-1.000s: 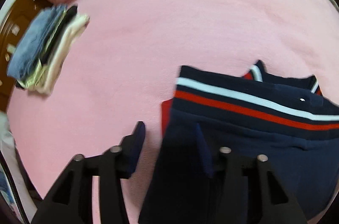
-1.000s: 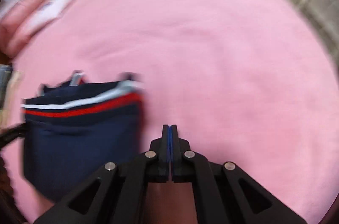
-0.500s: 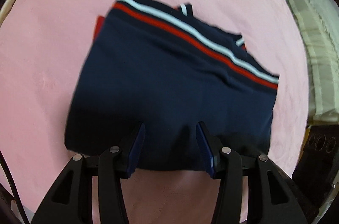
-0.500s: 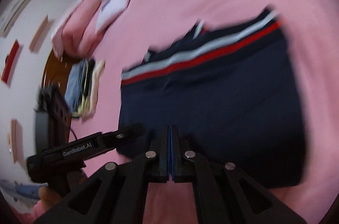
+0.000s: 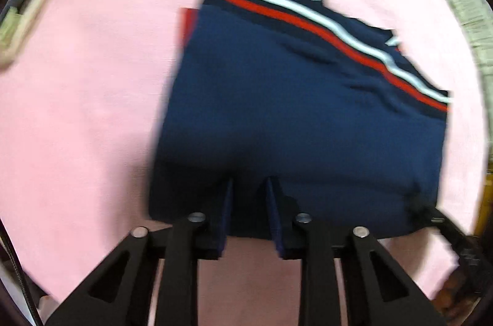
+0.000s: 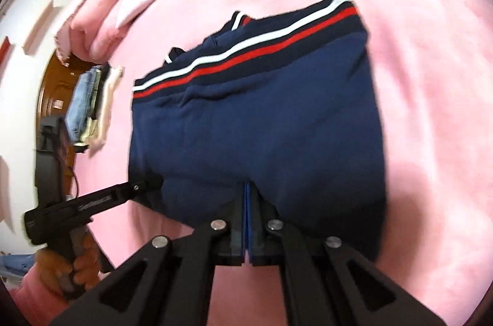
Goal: Fold large clothes
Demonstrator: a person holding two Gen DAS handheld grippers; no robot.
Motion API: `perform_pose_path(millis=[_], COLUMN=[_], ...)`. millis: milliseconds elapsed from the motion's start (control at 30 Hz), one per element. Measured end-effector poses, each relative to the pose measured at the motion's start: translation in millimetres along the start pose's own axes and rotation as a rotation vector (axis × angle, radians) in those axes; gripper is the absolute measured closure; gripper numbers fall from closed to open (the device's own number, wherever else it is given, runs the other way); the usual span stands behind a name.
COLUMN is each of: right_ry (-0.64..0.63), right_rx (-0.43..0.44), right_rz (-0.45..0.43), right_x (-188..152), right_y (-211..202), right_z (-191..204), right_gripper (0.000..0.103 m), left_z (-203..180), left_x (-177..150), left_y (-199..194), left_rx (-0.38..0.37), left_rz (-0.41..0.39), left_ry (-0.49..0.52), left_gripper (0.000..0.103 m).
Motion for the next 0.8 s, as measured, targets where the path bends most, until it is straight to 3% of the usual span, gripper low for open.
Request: perform_pose_path(millis=[33,67,100,200,300,467,700,800], right_ry=[-0.013,-0.034,-0.041,0.018,0.058,0.112,0.031,0.005], right_rx=[-0.055,-0.177,-0.226,-0.339,-0.431,-0.369,-0.226,-0.214], right_rz=[-0.007,-0.017,-0.02,-0.032,-0.037,-0.09,-0.114,-0.092], right_x=[-0.6,1.4,1.6,-0.2,-0.1,13.4,42.5,52.0], right_y=[-2.7,-5.3,-8.0,-16.1,-24.4,-34.8,-2.3,17.5], right_z=[-3.6,-11.7,-16.9,-35.5,-52.6,-45.2,36.9,58.1], right_gripper=[0.103,0.103,0.103,0.103,0.103,0.103,0.103,0.103], left_z=[7.2,15.7,20.8,30.2,29.8,14.2,9.4,12.3], left_x=[-1.6,-4.2,-6.5,-11.0,-11.1,-12.9,-33.9,-43.9], left_y=[-0.4,0.6,1.7,2.4,0.2,0.3,-1.3,2.9], left_rx=[0.05,0.082,0.078,0.026,0.058,0.036,0.03,-0.022], left_rz=[-0.008,-0.008,-0.004,0.001,0.009,0.052,0.094,0.128], left_ry=[0.011,0.018,0.011,-0.021,-0.005,-0.102,-0.148,-0.199], left_gripper=[0.079,0.079,0.079,0.08,0.08,0.079,0.072,0.06])
Point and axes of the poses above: each gripper's, at about its wrist camera, not at the fingertips, and y roughly the way its jaws point, z to its left, x to its top, the point moved 7 cm from there along y, roughly the way its jaws point, and after that the axes turned 5 degrees about -x, right-handed, at the moved point
